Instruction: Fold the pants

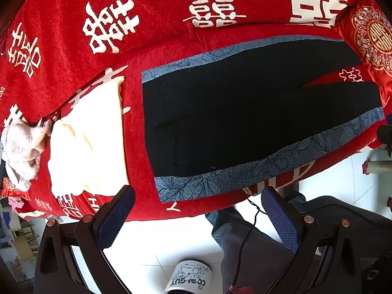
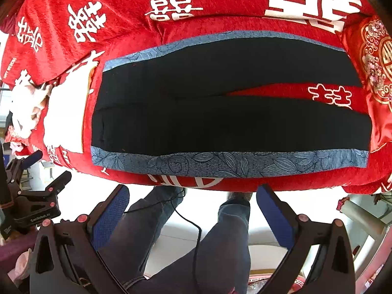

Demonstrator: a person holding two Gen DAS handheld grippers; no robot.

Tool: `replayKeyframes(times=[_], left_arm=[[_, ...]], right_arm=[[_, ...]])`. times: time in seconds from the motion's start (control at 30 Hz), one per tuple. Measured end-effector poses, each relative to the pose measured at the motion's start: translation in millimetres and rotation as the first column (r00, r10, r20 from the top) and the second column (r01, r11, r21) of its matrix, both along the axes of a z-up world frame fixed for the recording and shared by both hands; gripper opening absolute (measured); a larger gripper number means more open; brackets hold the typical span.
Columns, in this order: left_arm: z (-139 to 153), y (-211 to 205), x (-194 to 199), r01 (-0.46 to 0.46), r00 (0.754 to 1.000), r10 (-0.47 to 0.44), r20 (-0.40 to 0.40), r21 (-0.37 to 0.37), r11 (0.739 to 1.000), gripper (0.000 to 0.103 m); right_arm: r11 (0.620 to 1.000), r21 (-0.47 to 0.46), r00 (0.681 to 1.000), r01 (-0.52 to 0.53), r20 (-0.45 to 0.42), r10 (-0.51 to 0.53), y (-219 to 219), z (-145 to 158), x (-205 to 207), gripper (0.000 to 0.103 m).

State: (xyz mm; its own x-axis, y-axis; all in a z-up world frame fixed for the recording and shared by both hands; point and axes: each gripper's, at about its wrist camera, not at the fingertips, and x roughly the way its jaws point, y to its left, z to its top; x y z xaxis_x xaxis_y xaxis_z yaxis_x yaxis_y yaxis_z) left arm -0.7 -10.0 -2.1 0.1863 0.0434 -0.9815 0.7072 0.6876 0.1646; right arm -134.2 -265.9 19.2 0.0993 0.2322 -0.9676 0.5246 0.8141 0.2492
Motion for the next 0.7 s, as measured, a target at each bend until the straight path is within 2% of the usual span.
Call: replayKeyframes(times=[0.7], left_arm=[[-4.9, -4.3, 5.4, -0.019, 1.0, 0.019, -0.011, 0.002, 1.0, 0.103]], right_arm=[[1.0, -0.016, 1.0, -0.003, -0.015, 0.003, -6.5, 0.1, 4.7, 0.103]])
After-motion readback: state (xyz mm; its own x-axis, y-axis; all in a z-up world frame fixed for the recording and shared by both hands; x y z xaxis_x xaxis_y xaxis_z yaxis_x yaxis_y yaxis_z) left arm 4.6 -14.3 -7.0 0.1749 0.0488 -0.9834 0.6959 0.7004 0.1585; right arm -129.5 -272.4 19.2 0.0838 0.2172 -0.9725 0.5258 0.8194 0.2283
